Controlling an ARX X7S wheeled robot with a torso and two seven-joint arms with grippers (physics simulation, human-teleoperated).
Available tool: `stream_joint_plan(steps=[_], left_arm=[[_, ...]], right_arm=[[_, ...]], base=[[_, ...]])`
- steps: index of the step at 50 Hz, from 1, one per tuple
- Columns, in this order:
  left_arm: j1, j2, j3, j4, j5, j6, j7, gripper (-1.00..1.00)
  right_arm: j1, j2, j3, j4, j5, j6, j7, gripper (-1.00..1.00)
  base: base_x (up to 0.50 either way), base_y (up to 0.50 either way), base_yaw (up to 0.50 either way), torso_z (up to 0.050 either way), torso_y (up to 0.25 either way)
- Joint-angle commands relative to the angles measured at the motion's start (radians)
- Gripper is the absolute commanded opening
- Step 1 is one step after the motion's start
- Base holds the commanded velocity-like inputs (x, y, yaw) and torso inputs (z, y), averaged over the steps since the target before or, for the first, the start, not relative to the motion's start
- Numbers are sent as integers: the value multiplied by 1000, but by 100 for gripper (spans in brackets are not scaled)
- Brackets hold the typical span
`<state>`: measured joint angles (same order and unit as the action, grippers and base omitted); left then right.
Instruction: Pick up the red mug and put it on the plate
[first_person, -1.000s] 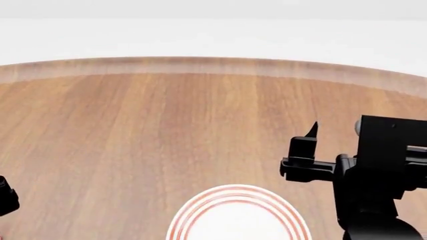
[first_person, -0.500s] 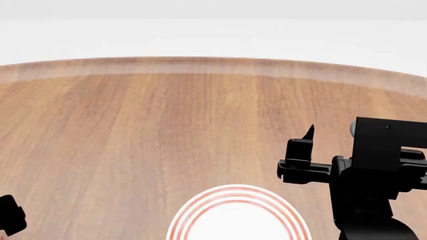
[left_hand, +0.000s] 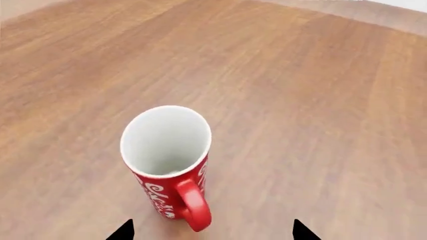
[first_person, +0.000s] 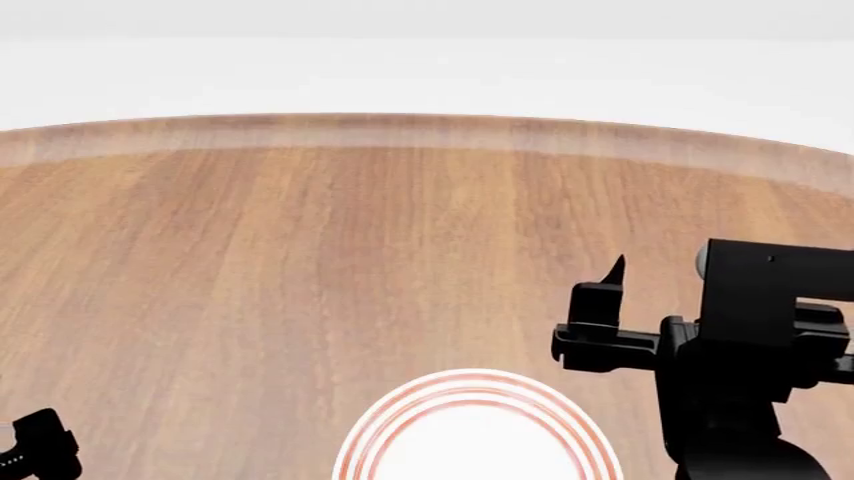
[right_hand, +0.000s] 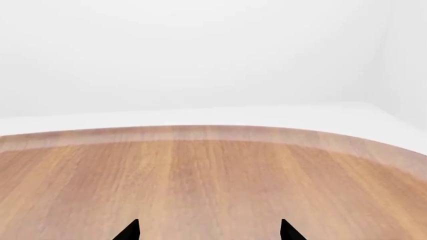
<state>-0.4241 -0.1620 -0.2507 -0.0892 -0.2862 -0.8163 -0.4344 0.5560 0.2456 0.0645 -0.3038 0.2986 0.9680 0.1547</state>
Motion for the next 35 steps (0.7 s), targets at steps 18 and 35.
stream_joint_plan(steps=[18, 35], left_arm=[[-95, -22, 39, -255, 12, 95, 35, 100], [-208, -43, 48, -564, 43, 238, 53, 100]], right_arm=[[-5, 2, -7, 25, 10, -23, 3, 100], [-8, 2, -15, 33, 16, -30, 7, 100]], base=[[0, 0, 0, 0, 0], [0, 0, 0, 0, 0]])
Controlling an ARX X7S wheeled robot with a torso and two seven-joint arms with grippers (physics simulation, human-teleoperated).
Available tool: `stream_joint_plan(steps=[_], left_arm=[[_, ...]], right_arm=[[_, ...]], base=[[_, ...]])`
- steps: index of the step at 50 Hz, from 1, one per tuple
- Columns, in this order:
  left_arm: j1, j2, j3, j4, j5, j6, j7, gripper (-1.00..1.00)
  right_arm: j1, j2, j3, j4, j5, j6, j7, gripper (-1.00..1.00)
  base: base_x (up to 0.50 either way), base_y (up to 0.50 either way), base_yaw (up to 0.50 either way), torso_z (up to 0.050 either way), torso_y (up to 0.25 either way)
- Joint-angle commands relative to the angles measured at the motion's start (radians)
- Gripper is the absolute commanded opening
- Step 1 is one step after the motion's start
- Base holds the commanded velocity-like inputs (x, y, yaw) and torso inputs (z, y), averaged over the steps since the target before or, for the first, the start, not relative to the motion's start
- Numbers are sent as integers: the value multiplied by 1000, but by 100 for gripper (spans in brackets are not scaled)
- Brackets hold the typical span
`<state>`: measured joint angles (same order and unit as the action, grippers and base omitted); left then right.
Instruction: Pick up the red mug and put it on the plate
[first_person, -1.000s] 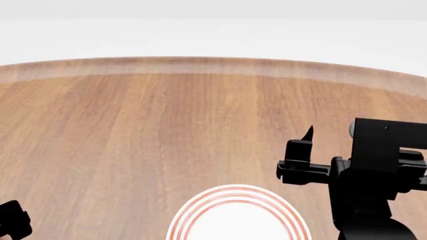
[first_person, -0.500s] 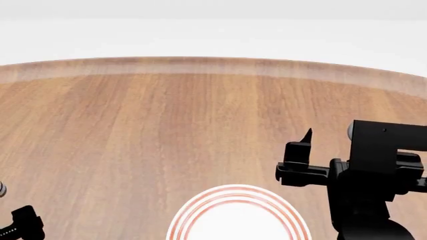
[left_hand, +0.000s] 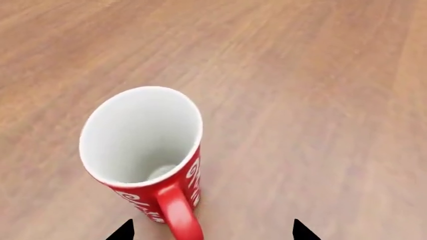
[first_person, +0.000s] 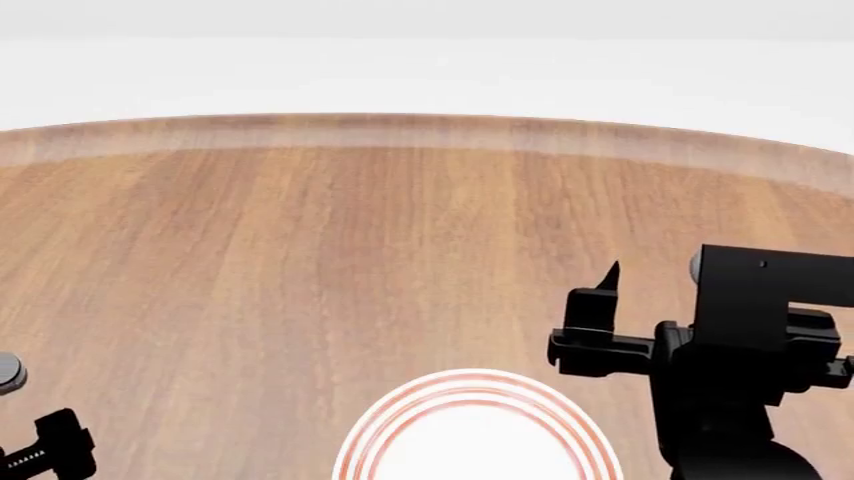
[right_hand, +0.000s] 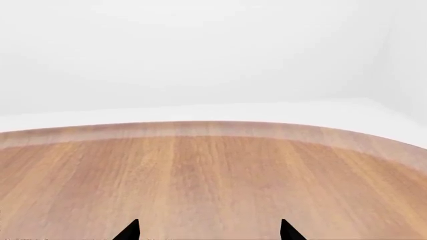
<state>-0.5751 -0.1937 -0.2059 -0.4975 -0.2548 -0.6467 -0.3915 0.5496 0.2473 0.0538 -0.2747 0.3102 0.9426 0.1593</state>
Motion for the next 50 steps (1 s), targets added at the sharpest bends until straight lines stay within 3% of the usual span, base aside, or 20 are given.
stream_joint_plan(steps=[1, 7, 8, 19, 33, 50], left_arm=[[-63, -13, 0, -172, 12, 72, 8, 100], [-82, -16, -28, -239, -1, 89, -7, 100], [-83, -17, -27, -245, -1, 93, -5, -100], [-120, -21, -35, -355, 7, 153, -20, -100], [-112, -20, -29, -345, 9, 158, -21, -100], [-10, -15, 94, -5, 16, 8, 68, -100]], right_arm=[[-2, 1, -4, 1, 5, -4, 2, 100], [-5, 2, 1, 1, 9, -6, 4, 100], [-5, 2, 2, 2, 10, -6, 4, 100], [-20, 2, 0, 10, 14, -24, 3, 100], [-29, 3, 3, 12, 26, -30, 2, 100], [-33, 7, 15, 5, 41, -27, 8, 100]], base=[[0, 0, 0, 0, 0], [0, 0, 0, 0, 0], [0, 0, 0, 0, 0], [0, 0, 0, 0, 0], [0, 0, 0, 0, 0], [0, 0, 0, 0, 0]])
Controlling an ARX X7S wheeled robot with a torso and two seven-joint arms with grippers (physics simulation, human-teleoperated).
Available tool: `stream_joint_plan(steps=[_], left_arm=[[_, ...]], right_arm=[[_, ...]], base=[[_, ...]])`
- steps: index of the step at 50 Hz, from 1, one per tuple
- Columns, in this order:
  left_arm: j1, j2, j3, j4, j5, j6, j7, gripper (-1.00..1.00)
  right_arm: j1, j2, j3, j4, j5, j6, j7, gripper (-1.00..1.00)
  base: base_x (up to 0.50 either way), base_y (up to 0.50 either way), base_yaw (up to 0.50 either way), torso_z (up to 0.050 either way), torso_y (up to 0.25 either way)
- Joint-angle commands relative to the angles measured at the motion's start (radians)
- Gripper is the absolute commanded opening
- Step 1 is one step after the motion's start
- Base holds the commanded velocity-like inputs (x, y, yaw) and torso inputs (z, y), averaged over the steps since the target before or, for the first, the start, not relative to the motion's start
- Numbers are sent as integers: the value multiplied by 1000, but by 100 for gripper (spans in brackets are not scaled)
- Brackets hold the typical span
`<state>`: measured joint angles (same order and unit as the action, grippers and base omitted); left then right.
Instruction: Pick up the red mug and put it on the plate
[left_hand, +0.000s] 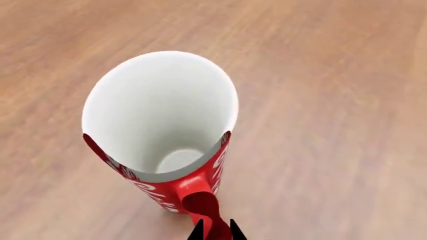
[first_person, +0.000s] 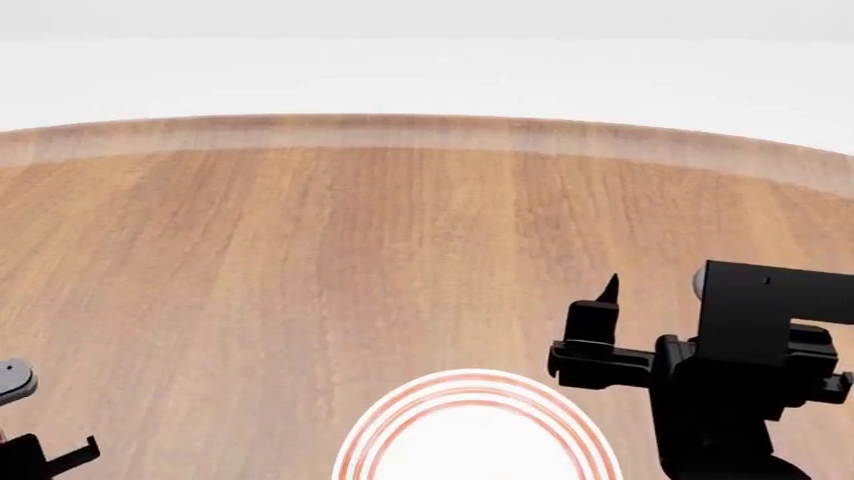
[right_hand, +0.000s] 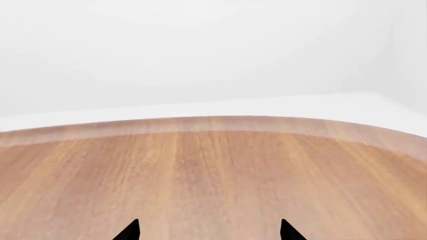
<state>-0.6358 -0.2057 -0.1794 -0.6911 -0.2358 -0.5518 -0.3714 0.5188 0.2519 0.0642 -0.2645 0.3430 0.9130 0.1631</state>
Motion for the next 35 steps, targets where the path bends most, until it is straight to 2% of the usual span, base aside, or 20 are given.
stream_joint_plan(steps=[1, 9, 35], left_arm=[[54, -4, 79, 225, -9, -117, 59, -100], [62, -5, 159, 362, -15, -223, 103, -100], [-22, 59, 403, 408, 2, -272, 216, -100]], right_arm=[[-5, 1, 3, 0, 7, -5, 4, 100], [4, 2, 3, 3, 12, 4, 8, 100], [18, 2, -2, 3, 26, 7, 19, 100]], base=[[0, 0, 0, 0, 0], [0, 0, 0, 0, 0], [0, 0, 0, 0, 0]])
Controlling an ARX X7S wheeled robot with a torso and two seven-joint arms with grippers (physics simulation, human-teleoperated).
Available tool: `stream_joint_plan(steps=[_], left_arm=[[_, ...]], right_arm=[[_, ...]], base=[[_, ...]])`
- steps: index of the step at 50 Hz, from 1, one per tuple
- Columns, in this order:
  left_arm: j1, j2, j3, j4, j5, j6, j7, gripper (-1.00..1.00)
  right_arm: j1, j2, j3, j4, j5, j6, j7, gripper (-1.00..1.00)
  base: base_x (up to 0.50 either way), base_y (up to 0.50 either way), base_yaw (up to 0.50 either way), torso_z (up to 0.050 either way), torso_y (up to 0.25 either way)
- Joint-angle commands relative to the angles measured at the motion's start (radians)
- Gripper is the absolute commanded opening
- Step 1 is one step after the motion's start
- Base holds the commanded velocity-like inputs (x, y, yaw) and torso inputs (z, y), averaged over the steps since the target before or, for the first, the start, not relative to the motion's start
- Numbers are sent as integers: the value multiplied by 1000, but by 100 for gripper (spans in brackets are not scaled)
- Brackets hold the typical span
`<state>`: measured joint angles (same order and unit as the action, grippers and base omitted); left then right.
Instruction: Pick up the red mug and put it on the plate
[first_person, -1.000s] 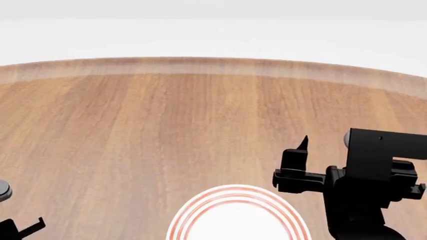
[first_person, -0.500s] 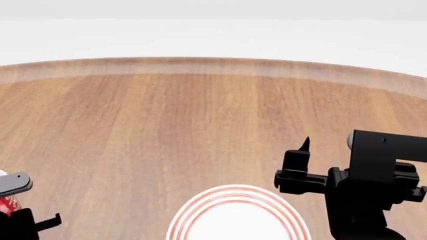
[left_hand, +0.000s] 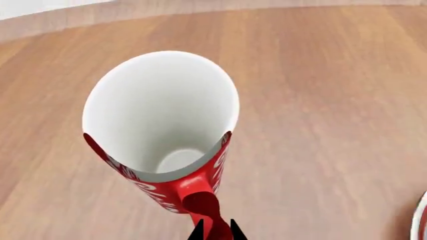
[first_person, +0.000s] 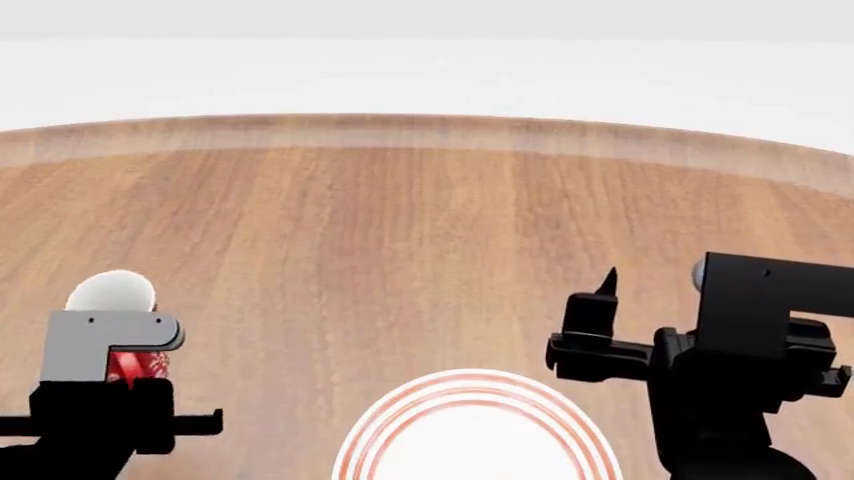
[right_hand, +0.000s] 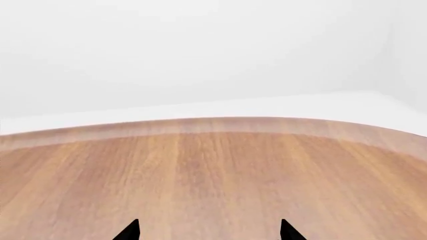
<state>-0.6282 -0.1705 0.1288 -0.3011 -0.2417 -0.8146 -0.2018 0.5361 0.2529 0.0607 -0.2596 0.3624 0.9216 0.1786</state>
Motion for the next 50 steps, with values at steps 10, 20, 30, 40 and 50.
stream_joint_plan(steps=[10, 20, 30, 40, 50], left_arm=[[-28, 42, 168, 21, 2, 13, 104, -100], [-19, 54, 240, 75, -6, 4, 144, -100], [8, 69, 318, 110, -12, 12, 184, -100], [13, 82, 380, 127, -20, 8, 212, -100], [9, 95, 454, 103, -27, 33, 263, -100]], right_arm=[[12, 0, 0, -15, 15, 15, 14, 100], [16, -2, -8, -3, 14, 7, 18, 100], [20, 3, -7, -8, 21, 14, 21, 100], [21, 3, -6, -19, 30, 21, 27, 100], [17, 6, -3, -20, 36, 15, 28, 100]], base=[[0, 0, 0, 0, 0], [0, 0, 0, 0, 0], [0, 0, 0, 0, 0], [0, 0, 0, 0, 0], [0, 0, 0, 0, 0]])
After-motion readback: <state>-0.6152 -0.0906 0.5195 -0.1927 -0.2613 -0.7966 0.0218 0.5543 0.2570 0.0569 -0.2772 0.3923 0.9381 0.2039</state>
